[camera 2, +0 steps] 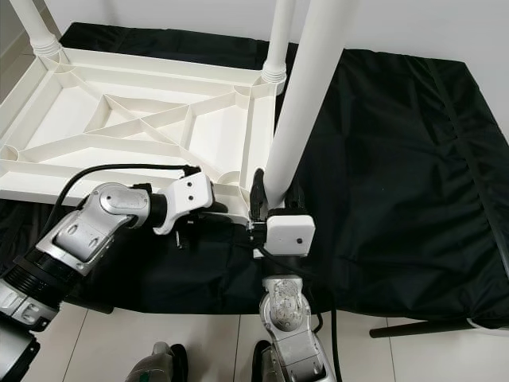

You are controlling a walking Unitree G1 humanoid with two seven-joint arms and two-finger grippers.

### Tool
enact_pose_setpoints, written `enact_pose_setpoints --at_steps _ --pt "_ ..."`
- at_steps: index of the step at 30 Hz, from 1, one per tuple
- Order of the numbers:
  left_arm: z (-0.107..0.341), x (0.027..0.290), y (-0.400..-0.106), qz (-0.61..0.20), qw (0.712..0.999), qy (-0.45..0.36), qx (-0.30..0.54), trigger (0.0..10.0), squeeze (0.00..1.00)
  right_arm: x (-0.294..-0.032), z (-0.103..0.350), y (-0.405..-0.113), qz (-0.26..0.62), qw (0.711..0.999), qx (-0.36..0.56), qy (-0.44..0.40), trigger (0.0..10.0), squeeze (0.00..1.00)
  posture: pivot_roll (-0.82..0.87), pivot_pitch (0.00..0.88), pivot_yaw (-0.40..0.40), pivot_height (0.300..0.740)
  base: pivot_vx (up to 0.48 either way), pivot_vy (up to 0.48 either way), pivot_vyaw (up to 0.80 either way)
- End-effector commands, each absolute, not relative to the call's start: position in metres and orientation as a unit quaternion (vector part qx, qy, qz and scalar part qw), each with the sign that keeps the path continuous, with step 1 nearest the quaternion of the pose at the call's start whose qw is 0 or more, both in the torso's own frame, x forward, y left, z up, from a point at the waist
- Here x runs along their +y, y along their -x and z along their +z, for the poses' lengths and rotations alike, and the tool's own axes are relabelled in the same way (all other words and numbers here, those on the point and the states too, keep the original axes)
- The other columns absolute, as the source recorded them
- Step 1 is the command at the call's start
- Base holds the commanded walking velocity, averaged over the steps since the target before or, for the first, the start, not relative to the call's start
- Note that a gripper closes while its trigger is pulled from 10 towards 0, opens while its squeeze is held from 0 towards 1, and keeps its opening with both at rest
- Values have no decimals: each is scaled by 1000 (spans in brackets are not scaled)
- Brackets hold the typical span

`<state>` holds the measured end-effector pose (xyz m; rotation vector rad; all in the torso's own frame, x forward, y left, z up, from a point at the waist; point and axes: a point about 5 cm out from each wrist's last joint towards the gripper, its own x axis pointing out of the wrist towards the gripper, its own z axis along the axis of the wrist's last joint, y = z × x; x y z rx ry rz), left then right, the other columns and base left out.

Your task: Building children table

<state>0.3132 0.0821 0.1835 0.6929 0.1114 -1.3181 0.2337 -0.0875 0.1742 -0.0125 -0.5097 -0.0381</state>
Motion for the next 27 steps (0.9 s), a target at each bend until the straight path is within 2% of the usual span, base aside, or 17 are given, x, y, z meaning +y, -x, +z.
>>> enact_pose_setpoints --at_steps 1,8,15,27 --pt "212 96 -312 -608 710 -355 22 10000 0 -122 60 -226 -150 986 70 24 10000 0 28 234 19 740 0 0 0" --pt "213 95 -312 -607 711 -355 20 10000 0 -116 52 -223 -118 988 89 36 10000 0 24 233 16 740 0 0 0" --pt "214 95 -313 -606 711 -356 19 10000 0 -108 48 -222 -74 991 107 6 10000 0 24 232 15 740 0 0 0" --pt "215 96 -313 -605 713 -355 17 10000 0 -115 45 -223 -91 989 110 26 10000 0 24 232 14 740 0 0 0"
